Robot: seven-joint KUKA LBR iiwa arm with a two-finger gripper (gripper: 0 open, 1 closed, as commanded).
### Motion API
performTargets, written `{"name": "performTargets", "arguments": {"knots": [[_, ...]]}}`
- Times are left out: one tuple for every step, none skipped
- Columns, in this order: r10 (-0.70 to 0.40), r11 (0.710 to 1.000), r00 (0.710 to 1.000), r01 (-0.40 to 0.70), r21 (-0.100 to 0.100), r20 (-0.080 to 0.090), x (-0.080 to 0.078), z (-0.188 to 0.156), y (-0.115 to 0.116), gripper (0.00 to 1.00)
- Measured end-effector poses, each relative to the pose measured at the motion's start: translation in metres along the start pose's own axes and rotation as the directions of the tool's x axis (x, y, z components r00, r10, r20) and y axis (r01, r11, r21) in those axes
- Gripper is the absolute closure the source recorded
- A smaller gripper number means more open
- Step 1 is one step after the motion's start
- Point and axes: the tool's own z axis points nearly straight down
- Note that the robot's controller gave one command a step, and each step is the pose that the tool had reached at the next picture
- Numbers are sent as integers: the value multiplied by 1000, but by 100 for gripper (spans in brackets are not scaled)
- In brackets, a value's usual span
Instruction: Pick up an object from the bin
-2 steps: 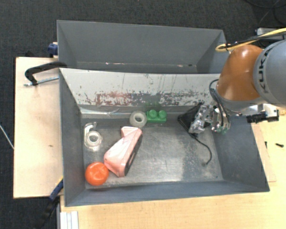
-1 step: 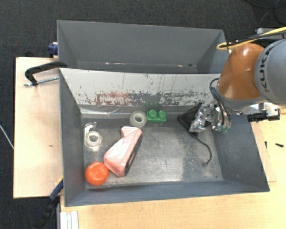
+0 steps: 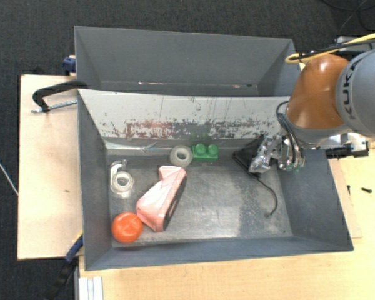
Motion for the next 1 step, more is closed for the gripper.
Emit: {"name": "performTargets", "arguments": {"knots": [[0, 1000, 1000, 0, 0, 1, 0, -15, 0, 100]]}}
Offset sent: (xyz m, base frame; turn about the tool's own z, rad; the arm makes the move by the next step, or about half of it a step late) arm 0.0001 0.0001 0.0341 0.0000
